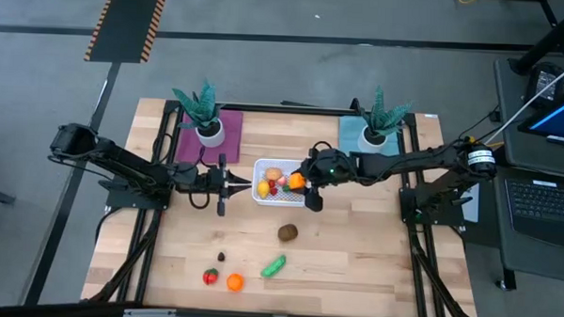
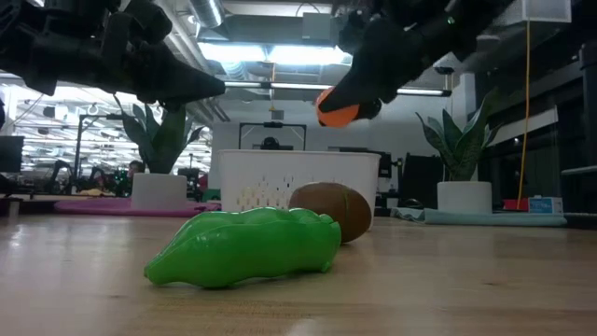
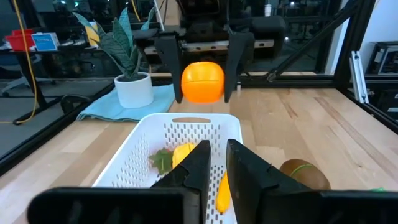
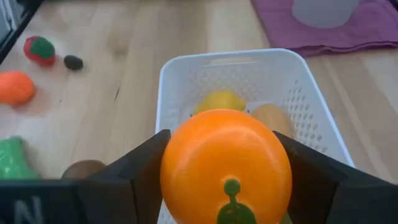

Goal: Pick and placing Produce into tupperware
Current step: Put the orange into the white bin

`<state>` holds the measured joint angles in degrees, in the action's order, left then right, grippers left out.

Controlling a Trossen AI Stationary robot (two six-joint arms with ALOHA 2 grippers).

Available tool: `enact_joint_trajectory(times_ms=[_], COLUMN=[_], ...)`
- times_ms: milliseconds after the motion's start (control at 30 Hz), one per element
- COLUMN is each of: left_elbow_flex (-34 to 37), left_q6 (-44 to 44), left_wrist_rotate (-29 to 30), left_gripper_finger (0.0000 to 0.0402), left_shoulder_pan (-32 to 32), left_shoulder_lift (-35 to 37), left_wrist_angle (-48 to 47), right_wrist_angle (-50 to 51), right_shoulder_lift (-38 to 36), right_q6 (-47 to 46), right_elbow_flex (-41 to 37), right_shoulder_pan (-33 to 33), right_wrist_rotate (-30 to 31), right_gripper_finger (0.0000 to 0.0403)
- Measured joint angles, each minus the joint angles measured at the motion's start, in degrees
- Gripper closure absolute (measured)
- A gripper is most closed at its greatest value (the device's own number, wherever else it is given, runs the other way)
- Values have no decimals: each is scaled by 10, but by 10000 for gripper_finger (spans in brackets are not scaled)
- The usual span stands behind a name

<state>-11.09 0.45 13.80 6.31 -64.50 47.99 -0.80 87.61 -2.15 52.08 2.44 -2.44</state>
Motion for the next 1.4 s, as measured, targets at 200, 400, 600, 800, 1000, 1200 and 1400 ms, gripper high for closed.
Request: enact_joint_trajectory(times_ms=[200,400,600,800,1000,1200,1400], left_elbow_flex=[0,0,0,0,0,0,0], left_q6=[0,-3,-3,-3,-3,-3,-3], left_wrist_rotate=[0,0,0,0,0,0,0], left_gripper_finger=[372,388,400,390,372,357,344], left_shoulder_pan=[0,0,0,0,0,0,0], left_shoulder_lift=[0,0,0,0,0,0,0], left_wrist_angle=[0,0,-3,-21,-31,-35,-37], right_wrist_angle=[96,100,91,39,16,-17,-29], right_shoulder_lift=[0,0,8,52,105,148,174], right_q6=[47,60,65,71,72,69,70], right_elbow_flex=[57,72,71,71,71,71,71], right_shoulder_pan=[1,13,19,19,19,19,19], right_wrist_rotate=[-4,-4,-3,-31,-36,-52,-53], right_gripper_finger=[154,154,154,154,154,154,154])
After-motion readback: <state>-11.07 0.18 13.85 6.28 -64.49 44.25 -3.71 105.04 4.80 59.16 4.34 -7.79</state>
